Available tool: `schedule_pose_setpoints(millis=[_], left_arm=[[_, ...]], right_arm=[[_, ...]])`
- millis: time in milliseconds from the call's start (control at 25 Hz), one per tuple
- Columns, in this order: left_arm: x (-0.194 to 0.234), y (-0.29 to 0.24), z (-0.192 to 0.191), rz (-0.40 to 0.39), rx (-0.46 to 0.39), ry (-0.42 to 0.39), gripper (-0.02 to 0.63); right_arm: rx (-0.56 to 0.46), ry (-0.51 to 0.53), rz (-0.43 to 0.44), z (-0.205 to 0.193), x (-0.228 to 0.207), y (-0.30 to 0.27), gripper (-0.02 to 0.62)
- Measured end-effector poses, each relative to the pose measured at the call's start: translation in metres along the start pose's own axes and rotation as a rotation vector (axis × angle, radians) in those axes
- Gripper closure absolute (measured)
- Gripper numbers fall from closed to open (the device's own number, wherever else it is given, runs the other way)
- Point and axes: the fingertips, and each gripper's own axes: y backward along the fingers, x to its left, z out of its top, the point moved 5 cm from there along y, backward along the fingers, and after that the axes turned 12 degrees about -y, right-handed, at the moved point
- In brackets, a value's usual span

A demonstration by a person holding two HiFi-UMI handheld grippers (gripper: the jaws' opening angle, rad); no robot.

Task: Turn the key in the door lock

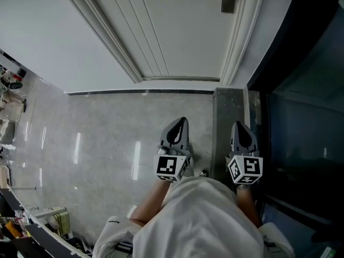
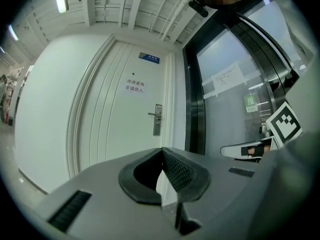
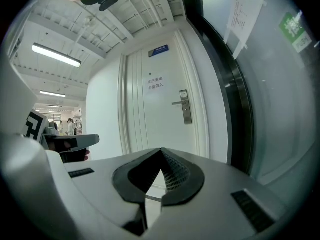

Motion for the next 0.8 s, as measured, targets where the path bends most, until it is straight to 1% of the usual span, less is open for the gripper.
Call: schedule_pose_setpoints(millis=[240, 360, 520, 800], left_arm=[[0.027, -0.056, 0.002, -0.039, -0.02, 0.011, 0.6], [0.041, -0.08, 0.001, -0.053, -0.03, 0.015, 0.6], [0.062, -0.107, -0.002, -0.088, -0.033, 0.018, 0.6], [0.098, -0.142, -0.002, -0.134, -0.055, 0.013, 0.6]], right_arm=[[0.001, 0.008, -0.039, 0.015, -0.005, -0.051, 0.597], [-0.007, 0.021, -0.039, 0.023, -0.002, -0.078, 0.597], [-0.042, 0.012, -0.024, 0.035, 0.007, -0.107, 0.597], [-0.04, 0.013, -0.075, 0.032, 0.019, -0.147, 0.597]])
